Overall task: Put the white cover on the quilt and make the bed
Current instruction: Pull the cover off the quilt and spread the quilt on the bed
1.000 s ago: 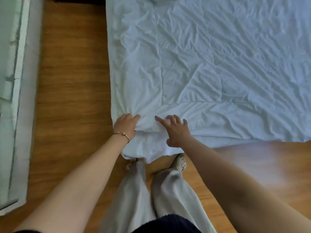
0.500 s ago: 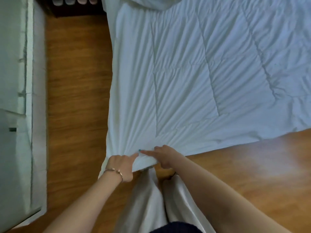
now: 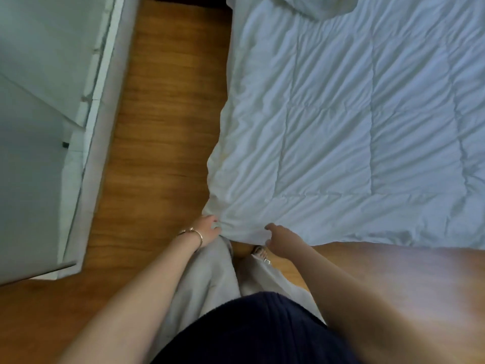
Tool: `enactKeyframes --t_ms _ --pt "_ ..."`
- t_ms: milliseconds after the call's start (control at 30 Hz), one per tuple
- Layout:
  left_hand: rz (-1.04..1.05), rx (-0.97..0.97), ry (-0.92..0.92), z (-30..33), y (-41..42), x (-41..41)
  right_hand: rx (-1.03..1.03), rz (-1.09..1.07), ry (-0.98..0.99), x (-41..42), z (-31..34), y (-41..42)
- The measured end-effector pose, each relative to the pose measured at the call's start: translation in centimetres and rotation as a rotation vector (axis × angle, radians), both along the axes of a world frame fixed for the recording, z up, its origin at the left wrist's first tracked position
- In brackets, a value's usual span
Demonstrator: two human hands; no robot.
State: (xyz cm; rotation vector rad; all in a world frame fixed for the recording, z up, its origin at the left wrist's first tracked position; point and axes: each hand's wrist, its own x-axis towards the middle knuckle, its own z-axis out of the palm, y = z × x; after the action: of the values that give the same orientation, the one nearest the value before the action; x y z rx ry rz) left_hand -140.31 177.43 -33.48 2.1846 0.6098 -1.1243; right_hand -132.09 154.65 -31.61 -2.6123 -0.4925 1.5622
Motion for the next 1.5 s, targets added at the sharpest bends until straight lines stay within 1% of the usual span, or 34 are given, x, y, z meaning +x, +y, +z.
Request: enactKeyframes --t_ms 33,100,167,233,333,433,567,733,800,867,933,1067,1133,1200,1267,1333,1400,1500 --pt "0.025 -0.02 -0.035 0.2 0.1 0.3 0.002 -0.043 0.062 -1.3 -0.2 0.8" --pt "0.045 -0.068 -0.032 0.6 1.1 0.1 -0.006 -0.063 0.19 -3.3 -0.6 2.8" --pt "0.049 -0.125 0.04 0.2 3.4 -1.0 -0.044 -0.05 0.302 -4.0 -1.1 5.4" --pt "0.002 -0.128 0.133 -0.6 7.1 -2.6 -0.092 -0.11 0.385 -3.5 -1.3 8.4" --pt "-0.029 -0.111 0.208 -0.7 13.3 -3.5 -0.134 -0.16 0.378 -2.4 -1.8 13.9" --pt "-0.016 -0.123 0.255 0.3 18.9 -2.4 -0.063 -0.196 0.354 -1.5 -0.9 20.6" --pt "0.0 -0.103 0.193 0.5 24.1 1.1 0.024 -0.126 0.362 1.7 1.3 28.4" --pt "0.088 -0.123 0.093 0.8 28.5 7.0 -0.013 -0.086 0.279 7.4 0.7 33.7" --pt "0.101 -0.148 0.093 0.6 29.5 9.4 -0.009 -0.12 0.275 9.7 0.1 35.1" --pt "0.139 -0.186 0.112 0.8 31.0 12.8 0.015 -0.171 0.313 12.4 -0.3 36.2" --pt "0.127 -0.177 0.087 1.0 33.3 17.8 0.028 -0.189 0.339 16.6 -0.8 37.2" --pt "0.137 -0.071 0.025 3.0 38.1 28.8 0.063 -0.149 0.193 29.1 0.2 40.0" --pt "0.089 -0.057 0.047 4.5 39.7 34.1 0.107 -0.133 0.137 35.4 2.0 42.3" --pt "-0.009 -0.045 0.079 5.4 41.3 39.8 0.174 -0.235 0.105 41.4 3.4 44.3" --pt "-0.065 -0.016 0.038 5.6 42.7 45.7 0.261 -0.38 0.045 47.0 4.9 45.9" --pt "-0.073 -0.026 -0.003 5.9 43.8 50.8 0.308 -0.504 -0.017 51.3 5.7 46.7" --pt "-0.145 -0.055 -0.002 5.6 44.7 55.3 0.307 -0.647 -0.046 54.2 5.9 46.5" --pt "-0.27 -0.071 -0.027 5.5 46.3 63.0 0.245 -0.825 -0.077 58.1 5.3 45.4"
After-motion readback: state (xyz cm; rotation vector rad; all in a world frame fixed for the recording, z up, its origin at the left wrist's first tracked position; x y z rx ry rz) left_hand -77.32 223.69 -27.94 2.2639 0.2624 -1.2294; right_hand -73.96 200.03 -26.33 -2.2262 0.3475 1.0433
